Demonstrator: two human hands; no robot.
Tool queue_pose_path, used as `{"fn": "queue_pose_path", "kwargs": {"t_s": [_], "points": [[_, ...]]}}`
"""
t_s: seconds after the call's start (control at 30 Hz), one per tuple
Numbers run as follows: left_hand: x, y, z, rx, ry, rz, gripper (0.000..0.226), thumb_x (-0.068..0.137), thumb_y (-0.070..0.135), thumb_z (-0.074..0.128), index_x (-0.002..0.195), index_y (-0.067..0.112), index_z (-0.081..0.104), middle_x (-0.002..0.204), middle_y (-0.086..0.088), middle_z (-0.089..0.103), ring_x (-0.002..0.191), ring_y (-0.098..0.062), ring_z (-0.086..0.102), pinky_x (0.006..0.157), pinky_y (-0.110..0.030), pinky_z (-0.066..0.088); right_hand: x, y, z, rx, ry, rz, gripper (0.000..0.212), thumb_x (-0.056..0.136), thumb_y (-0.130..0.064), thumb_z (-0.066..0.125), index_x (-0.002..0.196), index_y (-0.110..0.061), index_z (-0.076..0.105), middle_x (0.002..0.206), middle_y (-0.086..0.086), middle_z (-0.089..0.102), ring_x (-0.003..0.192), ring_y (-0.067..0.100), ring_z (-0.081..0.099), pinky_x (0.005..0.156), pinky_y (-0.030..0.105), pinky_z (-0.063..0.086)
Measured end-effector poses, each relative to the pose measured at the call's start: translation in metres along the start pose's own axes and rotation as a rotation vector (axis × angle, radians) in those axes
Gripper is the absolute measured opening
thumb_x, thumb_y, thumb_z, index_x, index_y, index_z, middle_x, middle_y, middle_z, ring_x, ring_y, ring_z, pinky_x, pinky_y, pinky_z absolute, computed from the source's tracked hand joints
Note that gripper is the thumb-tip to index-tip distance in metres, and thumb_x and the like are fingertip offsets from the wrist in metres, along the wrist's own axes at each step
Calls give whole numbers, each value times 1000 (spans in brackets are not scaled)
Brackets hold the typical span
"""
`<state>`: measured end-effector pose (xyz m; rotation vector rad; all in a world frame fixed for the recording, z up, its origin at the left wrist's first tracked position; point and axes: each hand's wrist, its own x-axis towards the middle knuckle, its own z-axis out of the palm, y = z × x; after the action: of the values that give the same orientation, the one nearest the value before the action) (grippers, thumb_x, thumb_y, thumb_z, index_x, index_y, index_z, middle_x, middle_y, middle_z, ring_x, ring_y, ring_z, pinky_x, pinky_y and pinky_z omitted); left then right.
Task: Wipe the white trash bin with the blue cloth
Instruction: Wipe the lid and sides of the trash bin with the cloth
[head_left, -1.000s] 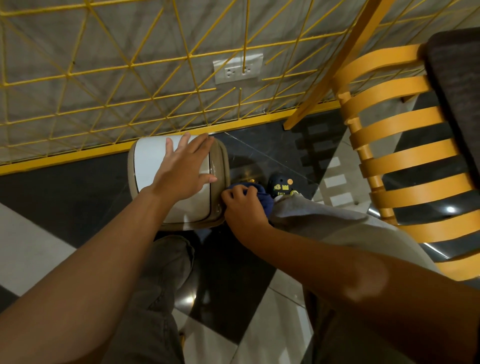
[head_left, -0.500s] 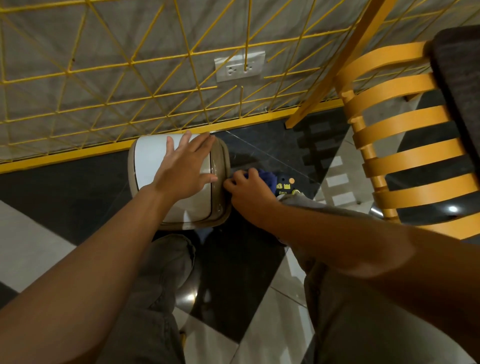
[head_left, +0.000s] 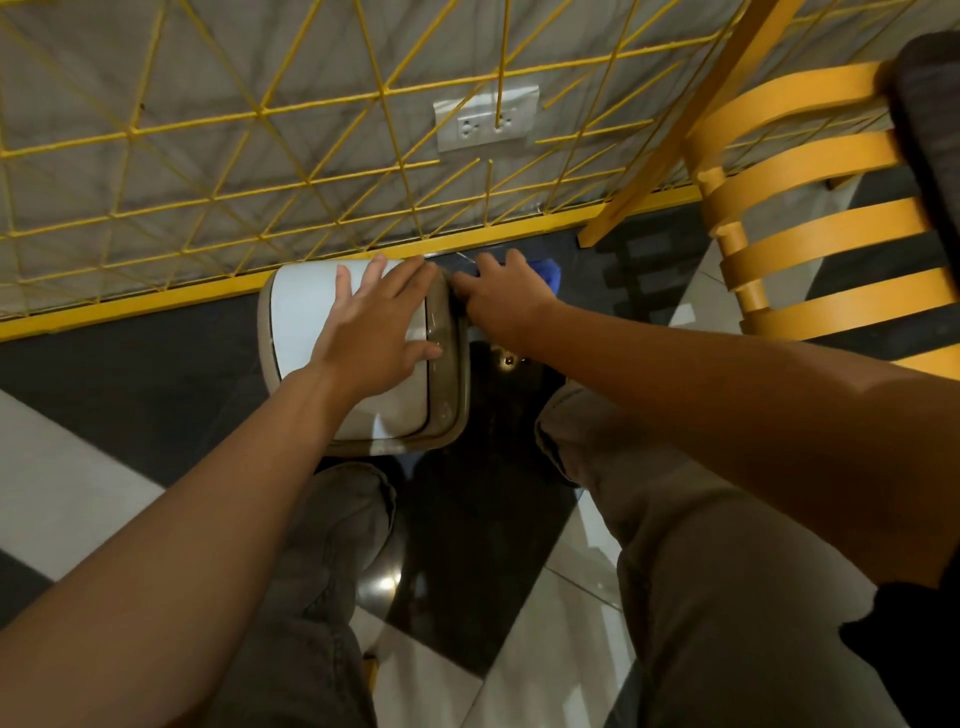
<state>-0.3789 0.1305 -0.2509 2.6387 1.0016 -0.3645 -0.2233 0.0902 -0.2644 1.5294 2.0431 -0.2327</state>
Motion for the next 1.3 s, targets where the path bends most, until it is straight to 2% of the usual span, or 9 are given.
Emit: {"fn": "queue_pose_path", "kwargs": {"t_s": [0.27,0.57,0.77,0.9,0.97,1.07,1.13,1.23,1.3], "points": [[0,3,-3,-35,-32,-30,79,88,41,54,148,16,10,158,-1,8,145,-31,2,114,-54,2,-59,-60,23,221,-34,-69,36,93,-17,49,127,-9,54,139,8,39,122,36,40,96,45,38],[1,5,-5,-4,-48,-50,78,89,43,53,148,16,9,158,-1,7,145,-31,3,114,-54,3,-82,-124,25,240,-106,-78,38,93,-17,50,128,-3,50,136,16,36,119,41,39,94,48,38],[0,2,-4,-30,-42,-41,79,88,42,54,148,16,10,158,-2,9,145,-31,4,114,-54,2,-68,-150,12,480,-128,29,45,92,-19,52,134,-7,45,138,13,35,123,38,36,97,48,37],[-1,0,-2,-52,-37,-31,79,88,43,52,148,17,7,158,-2,4,145,-31,-1,114,-54,0,-75,-133,22,798,-183,82,60,90,-19,55,144,-15,28,143,12,30,126,36,34,101,48,37],[-3,-1,-1,-50,-18,-18,80,88,44,52,148,18,7,158,-5,-1,145,-33,-4,114,-54,0,-79,-123,26,1068,-105,133,52,90,-16,52,139,-17,36,139,15,35,124,37,39,101,44,40],[-8,2,-3,-53,57,-13,80,86,43,55,148,18,12,158,-8,-5,144,-36,-7,114,-54,-2,-86,-114,23,1460,47,337,33,92,-12,50,124,-12,56,121,16,52,111,31,53,85,23,37],[-14,8,-7,-159,144,-47,76,86,41,57,147,18,17,158,-10,-2,144,-34,-6,115,-51,-4,-92,-110,17,1728,25,484,35,93,-13,49,127,-14,55,122,13,57,112,26,56,85,23,39],[-35,32,-15,-499,281,-256,63,90,36,54,144,18,27,155,-7,16,144,-26,13,115,-39,14,-99,-105,8,2124,-21,639,34,96,-18,48,129,-16,51,126,9,58,114,21,56,96,32,46],[-56,55,-12,-711,307,-385,53,91,35,52,139,18,36,146,-5,33,133,-18,33,101,-27,30,-104,-104,1,2322,-25,670,32,98,-24,43,127,-15,53,123,9,59,113,21,57,98,35,46]]}}
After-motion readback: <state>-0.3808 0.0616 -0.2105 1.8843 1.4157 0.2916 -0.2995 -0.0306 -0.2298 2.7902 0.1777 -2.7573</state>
